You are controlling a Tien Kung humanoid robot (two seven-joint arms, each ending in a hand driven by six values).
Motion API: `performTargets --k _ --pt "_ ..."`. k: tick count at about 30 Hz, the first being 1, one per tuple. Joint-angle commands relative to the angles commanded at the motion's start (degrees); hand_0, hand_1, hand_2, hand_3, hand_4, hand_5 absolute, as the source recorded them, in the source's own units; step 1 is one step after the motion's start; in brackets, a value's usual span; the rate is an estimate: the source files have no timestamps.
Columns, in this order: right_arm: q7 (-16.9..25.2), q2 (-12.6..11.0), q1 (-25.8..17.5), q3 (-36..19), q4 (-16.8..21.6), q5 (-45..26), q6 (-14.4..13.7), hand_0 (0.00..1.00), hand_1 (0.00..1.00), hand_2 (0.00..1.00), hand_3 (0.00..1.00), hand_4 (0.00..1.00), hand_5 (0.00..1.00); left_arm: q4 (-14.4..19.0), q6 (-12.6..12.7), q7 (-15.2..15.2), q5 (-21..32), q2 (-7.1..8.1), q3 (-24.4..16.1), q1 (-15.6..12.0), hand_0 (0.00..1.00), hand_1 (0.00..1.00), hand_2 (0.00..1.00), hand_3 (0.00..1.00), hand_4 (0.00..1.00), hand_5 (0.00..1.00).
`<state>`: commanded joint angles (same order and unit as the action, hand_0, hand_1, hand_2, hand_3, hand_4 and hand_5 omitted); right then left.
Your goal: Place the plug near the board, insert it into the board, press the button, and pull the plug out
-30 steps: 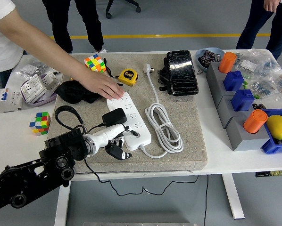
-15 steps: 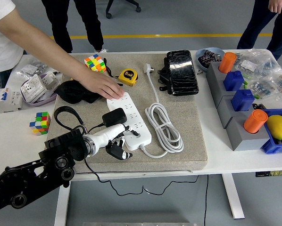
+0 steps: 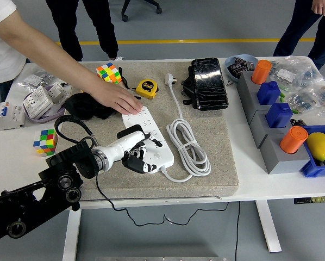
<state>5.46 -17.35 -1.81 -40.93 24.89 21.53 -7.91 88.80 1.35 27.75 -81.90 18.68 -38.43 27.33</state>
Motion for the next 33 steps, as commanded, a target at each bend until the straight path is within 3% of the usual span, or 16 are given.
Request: performTargets --k 4,5,10,11,14,16,17,22,23,28,29,33 --pt "0.00 -0.04 0.02 0.18 -0.01 -0.02 0.01 0.567 0.643 0.613 0.538 0.915 0.466 -1.27 4.00 -6.06 3.23 -0.06 -0.37 -0.52 0.060 0.093 0.157 0.725 0.755 0.002" --pt "0.00 -0.04 0.04 0.20 -0.01 -0.01 0.01 0.567 0.643 0.614 0.538 0.915 0.465 -1.75 5.25 -7.66 4.45 -0.08 -0.24 -0.64 0.084 0.052 0.201 0.686 0.785 0.041" --pt "0.00 -0.10 0.06 0.36 -0.01 -0.05 0.00 0.567 0.643 0.614 0.538 0.915 0.465 -3.79 13.36 -17.50 12.58 -0.13 0.98 -1.23 0.084 0.052 0.201 0.686 0.785 0.041" --pt "0.00 -0.12 0.04 0.43 -0.01 -0.05 0.01 0.567 0.643 0.614 0.538 0.915 0.466 -4.16 14.91 -19.55 14.67 -0.17 1.21 -1.31 0.175 0.131 0.281 0.655 0.885 0.330" --pt "0.01 -0.18 0.12 0.48 0.01 -0.06 0.00 0.567 0.643 0.614 0.538 0.915 0.466 -5.31 19.15 -25.59 21.07 -0.24 1.88 -1.52 0.175 0.131 0.281 0.655 0.885 0.330" --pt "0.02 -0.17 0.13 0.46 0.00 -0.08 0.00 0.567 0.643 0.614 0.538 0.915 0.466 -5.73 20.13 -28.76 25.37 -0.21 2.15 -1.62 0.175 0.131 0.281 0.655 0.885 0.330" --pt "0.02 -0.18 0.14 0.45 0.01 -0.09 0.00 0.567 0.643 0.614 0.538 0.915 0.464 -5.89 20.42 -29.89 27.14 -0.19 2.25 -1.68 0.292 0.394 0.507 0.640 0.902 0.408" --pt "0.00 -0.24 0.13 0.48 0.01 -0.07 0.00 0.567 0.643 0.614 0.538 0.915 0.464 -6.71 22.10 -34.84 32.87 -0.35 2.49 -2.02 0.292 0.394 0.507 0.640 0.902 0.408" --pt "0.01 -0.25 0.10 0.48 0.00 -0.08 0.00 0.567 0.643 0.614 0.539 0.915 0.465 -6.88 22.25 -35.44 33.68 -0.40 2.48 -2.09 0.462 0.574 0.597 0.636 0.917 0.456" --pt "0.02 -0.21 0.06 0.47 0.03 -0.03 0.00 0.567 0.643 0.614 0.539 0.915 0.465 -8.44 22.64 -37.91 36.80 -0.75 2.51 -2.40 0.462 0.574 0.597 0.636 0.917 0.456" --pt "0.02 -0.20 0.04 0.48 0.04 -0.02 0.00 0.567 0.643 0.614 0.539 0.915 0.465 -8.77 22.70 -38.64 37.61 -0.83 2.45 -2.55 0.730 0.731 0.737 0.721 0.912 0.461" --pt "0.02 -0.14 -0.09 0.49 0.02 -0.02 0.00 0.567 0.643 0.614 0.538 0.916 0.464 -9.82 22.91 -40.66 38.47 -1.15 1.84 -3.10 0.730 0.731 0.737 0.721 0.912 0.461"
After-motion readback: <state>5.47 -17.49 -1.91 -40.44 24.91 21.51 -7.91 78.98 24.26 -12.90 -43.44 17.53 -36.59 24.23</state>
